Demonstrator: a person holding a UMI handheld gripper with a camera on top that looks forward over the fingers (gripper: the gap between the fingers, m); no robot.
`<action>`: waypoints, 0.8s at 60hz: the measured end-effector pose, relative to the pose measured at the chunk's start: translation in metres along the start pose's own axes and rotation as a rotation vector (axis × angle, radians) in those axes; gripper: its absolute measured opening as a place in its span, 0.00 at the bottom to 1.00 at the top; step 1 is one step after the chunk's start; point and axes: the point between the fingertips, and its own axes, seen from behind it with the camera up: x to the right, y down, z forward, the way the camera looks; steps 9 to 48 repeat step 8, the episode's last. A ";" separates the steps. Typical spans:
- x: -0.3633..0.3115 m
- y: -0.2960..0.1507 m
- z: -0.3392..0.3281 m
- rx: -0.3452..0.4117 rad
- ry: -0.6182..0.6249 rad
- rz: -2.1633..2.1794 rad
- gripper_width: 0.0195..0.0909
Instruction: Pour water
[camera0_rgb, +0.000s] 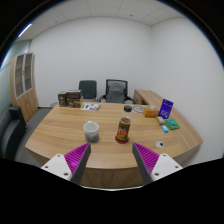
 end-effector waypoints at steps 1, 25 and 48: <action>0.001 -0.001 0.000 0.001 0.005 -0.006 0.92; 0.008 -0.006 -0.001 0.004 0.034 -0.033 0.92; 0.008 -0.006 -0.001 0.004 0.034 -0.033 0.92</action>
